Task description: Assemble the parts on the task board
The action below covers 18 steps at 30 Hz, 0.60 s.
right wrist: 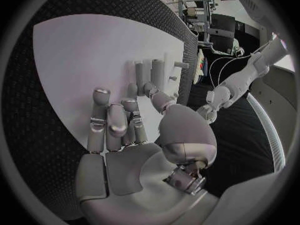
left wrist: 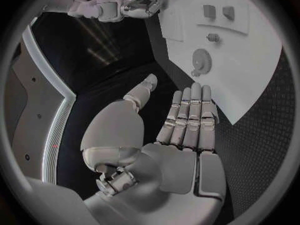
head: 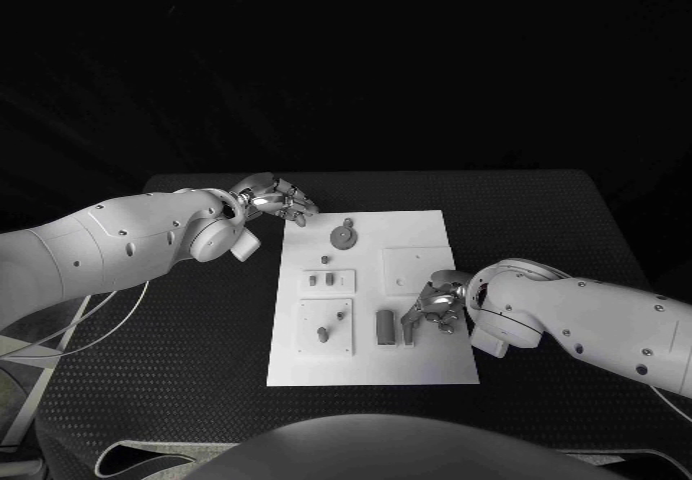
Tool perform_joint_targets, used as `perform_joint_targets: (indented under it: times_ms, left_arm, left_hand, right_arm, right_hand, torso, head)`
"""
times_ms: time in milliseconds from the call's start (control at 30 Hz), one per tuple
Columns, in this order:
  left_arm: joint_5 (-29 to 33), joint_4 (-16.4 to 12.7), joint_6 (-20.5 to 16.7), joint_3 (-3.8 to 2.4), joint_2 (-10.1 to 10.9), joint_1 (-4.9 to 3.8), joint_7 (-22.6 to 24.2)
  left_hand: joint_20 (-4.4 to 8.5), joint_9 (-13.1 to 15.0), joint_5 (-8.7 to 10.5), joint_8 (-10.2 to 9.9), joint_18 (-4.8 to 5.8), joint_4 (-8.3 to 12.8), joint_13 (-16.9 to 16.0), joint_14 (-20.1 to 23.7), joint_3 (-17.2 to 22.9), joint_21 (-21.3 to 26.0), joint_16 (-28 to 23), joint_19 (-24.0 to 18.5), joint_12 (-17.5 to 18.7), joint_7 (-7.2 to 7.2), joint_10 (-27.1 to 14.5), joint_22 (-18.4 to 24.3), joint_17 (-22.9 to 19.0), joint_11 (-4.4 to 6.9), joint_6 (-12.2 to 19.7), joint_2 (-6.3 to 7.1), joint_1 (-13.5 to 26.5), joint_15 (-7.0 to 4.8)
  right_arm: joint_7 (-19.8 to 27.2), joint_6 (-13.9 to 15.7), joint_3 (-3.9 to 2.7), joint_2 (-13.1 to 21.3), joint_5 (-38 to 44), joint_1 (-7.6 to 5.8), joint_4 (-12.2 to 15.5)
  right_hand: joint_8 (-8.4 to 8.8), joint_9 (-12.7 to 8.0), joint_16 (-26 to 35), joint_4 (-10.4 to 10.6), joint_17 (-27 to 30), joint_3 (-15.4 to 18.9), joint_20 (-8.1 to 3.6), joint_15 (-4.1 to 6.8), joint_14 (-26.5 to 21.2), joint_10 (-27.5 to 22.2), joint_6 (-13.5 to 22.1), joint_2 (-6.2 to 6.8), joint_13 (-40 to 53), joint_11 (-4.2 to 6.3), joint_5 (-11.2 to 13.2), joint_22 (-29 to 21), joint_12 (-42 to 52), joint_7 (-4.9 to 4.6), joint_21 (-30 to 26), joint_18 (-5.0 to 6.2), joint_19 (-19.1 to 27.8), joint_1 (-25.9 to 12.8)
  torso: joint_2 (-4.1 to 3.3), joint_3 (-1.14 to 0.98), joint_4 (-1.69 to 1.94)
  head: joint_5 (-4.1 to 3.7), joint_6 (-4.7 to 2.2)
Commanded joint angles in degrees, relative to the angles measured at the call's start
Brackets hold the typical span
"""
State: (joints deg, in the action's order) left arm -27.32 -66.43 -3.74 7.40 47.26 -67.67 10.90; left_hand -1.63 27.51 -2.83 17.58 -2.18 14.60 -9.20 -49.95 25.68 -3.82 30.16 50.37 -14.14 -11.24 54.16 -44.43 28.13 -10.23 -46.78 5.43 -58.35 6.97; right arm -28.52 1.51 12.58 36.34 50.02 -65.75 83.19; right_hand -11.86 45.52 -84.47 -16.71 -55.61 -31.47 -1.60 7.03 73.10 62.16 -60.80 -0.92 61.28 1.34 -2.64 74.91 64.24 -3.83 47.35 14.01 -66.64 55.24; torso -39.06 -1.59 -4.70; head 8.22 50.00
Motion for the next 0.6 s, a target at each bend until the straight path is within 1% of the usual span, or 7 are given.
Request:
perform_joint_targets:
  times_ms: [33,267,600]
  left_arm:
    - [-0.1,-0.2,0.8,-0.03,-0.1,-0.04,0.3]
    - [-0.1,-0.1,0.8,-0.03,-0.1,-0.04,0.3]
    - [-0.1,-0.1,0.9,-0.03,-0.1,-0.04,0.3]
  left_hand:
    - [-0.08,-0.1,0.0,0.1,0.93,0.1,0.1,0.0,-0.3,-0.2,-0.3,-0.3,-0.3,0.04,-0.4,0.1,0.1,0.17,0.5,-0.32,0.4,0.41]
    - [-0.08,-0.1,0.0,0.1,0.92,0.1,0.1,0.0,-0.3,-0.2,-0.3,-0.3,-0.4,0.04,-0.4,0.1,0.1,0.17,0.5,-0.31,0.4,0.41]
    - [-0.08,-0.1,0.0,0.1,0.92,0.1,0.1,0.0,-0.3,-0.2,-0.4,-0.3,-0.4,0.04,-0.4,0.1,0.2,0.17,0.5,-0.3,0.4,0.41]
  right_arm:
    - [1.1,-2.0,0.33,-0.6,-0.8,0.52,0.4]
    - [1.2,-2.3,0.4,-0.7,-0.8,0.52,0.4]
    - [1.4,-3.4,0.56,-0.9,-0.6,0.52,0.6]
  right_hand:
    - [0.38,-0.1,-0.1,-0.2,0.1,-0.6,-0.1,0.49,-0.1,0.7,1.0,-1.96,-0.1,0.19,-0.2,1.0,0.4,-0.96,0.1,0.99,0.0,1.2]
    - [0.38,-0.1,-0.1,-0.2,0.1,-0.6,-0.11,0.49,-0.1,0.7,1.0,-2.0,-0.1,0.2,-0.2,1.0,0.4,-0.96,0.1,0.99,0.0,1.2]
    - [0.4,-0.1,-0.1,-0.2,0.2,-0.6,-0.1,0.48,-0.2,0.7,1.0,-2.02,-0.1,0.19,-0.2,1.0,0.4,-0.96,0.0,0.99,0.1,1.2]
  torso:
    - [0.03,0.01,-0.04]
    - [0.03,0.0,-0.01]
    - [0.03,0.04,0.06]
  head:
    - [-0.01,0.0]
    - [-0.06,0.0]
    - [0.0,0.0]
